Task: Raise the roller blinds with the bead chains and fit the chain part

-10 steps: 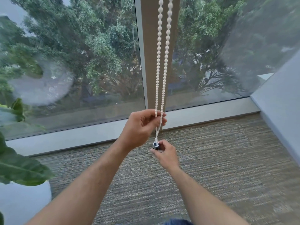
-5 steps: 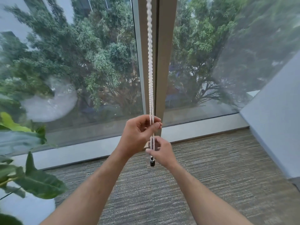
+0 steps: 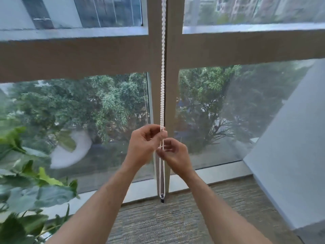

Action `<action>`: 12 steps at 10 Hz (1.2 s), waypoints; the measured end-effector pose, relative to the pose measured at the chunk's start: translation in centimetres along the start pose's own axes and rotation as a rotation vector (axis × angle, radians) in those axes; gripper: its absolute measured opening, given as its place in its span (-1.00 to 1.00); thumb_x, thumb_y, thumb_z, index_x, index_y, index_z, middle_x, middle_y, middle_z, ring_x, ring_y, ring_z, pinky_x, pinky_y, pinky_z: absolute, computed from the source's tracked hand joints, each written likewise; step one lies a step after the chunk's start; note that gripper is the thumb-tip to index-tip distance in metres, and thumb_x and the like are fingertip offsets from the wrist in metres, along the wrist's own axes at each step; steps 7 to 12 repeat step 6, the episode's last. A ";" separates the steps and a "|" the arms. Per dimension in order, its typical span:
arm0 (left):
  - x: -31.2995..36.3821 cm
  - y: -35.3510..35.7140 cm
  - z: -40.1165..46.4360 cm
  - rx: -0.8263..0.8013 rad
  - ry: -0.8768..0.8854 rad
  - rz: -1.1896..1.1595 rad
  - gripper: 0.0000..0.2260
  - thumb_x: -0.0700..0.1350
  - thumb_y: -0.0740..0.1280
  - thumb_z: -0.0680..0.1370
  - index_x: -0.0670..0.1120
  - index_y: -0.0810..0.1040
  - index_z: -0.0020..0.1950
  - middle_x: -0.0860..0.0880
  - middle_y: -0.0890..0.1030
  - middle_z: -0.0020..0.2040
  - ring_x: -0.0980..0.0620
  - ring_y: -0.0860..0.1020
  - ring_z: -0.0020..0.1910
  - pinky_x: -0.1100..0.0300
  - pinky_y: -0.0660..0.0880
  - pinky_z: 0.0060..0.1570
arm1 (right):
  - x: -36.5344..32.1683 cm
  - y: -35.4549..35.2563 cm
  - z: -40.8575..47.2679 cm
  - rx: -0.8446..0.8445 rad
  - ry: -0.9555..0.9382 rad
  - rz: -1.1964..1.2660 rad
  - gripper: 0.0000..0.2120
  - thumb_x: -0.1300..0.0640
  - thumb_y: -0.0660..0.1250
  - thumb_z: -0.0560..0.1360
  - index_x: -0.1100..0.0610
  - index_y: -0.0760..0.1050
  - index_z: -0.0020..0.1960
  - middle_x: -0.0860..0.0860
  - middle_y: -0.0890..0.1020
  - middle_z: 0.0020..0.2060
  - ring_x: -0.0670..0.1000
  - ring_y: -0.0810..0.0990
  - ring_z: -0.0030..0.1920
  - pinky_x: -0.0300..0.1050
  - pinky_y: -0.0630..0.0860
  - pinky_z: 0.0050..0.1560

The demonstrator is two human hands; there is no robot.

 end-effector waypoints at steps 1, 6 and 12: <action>5.5 -0.4 2.0 0.013 0.029 0.018 -0.91 -0.19 0.49 0.47 -0.06 0.67 -0.05 -0.10 0.72 -0.17 -0.02 0.68 -0.16 0.06 0.62 -0.06 | -6.7 -1.7 2.1 -0.009 -0.073 0.030 -0.70 0.10 0.51 0.44 0.19 0.63 0.13 0.09 0.74 -0.07 0.11 0.71 -0.05 0.04 0.65 0.06; 30.5 -3.3 9.6 0.057 0.149 0.129 -0.71 -0.02 0.42 0.53 -0.04 0.61 0.24 0.02 0.70 0.09 0.20 0.65 0.06 0.12 0.56 0.19 | -34.4 -8.4 9.7 0.228 -0.258 0.017 -0.83 0.09 0.34 0.61 0.00 0.60 0.19 -0.11 0.70 -0.06 -0.28 0.64 -0.18 -0.26 0.54 -0.10; 30.5 -3.3 9.6 0.057 0.149 0.129 -0.71 -0.02 0.42 0.53 -0.04 0.61 0.24 0.02 0.70 0.09 0.20 0.65 0.06 0.12 0.56 0.19 | -34.4 -8.4 9.7 0.228 -0.258 0.017 -0.83 0.09 0.34 0.61 0.00 0.60 0.19 -0.11 0.70 -0.06 -0.28 0.64 -0.18 -0.26 0.54 -0.10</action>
Point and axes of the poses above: each hand's wrist, its own z-axis towards the middle knuckle, its own y-axis out of the palm, x = y × z, the point moved 3 cm from there along z, towards the middle knuckle
